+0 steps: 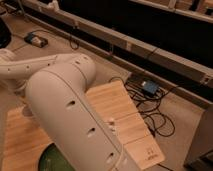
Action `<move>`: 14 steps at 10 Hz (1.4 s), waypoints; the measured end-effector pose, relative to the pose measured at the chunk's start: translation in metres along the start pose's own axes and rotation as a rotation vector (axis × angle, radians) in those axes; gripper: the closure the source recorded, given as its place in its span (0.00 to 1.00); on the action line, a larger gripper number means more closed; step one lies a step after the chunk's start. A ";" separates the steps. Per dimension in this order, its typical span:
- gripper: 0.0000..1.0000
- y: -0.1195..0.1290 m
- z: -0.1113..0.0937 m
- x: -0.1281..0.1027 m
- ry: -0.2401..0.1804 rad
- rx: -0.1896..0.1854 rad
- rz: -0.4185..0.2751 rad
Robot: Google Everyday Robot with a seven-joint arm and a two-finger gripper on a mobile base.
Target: Place the pepper in the ceramic cup
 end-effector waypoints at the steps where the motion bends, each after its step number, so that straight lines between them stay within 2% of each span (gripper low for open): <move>1: 0.83 0.001 0.001 -0.005 -0.003 -0.001 -0.011; 4: 0.83 0.006 0.001 -0.017 -0.013 -0.001 -0.034; 5: 0.78 0.010 0.001 -0.022 -0.013 -0.003 -0.042; 9: 0.38 0.020 0.002 -0.024 0.004 0.004 -0.048; 10: 0.33 0.020 0.002 -0.024 0.004 0.006 -0.047; 11: 0.22 0.019 0.001 -0.022 0.007 0.012 -0.043; 14: 0.20 0.017 0.000 -0.020 0.009 0.022 -0.032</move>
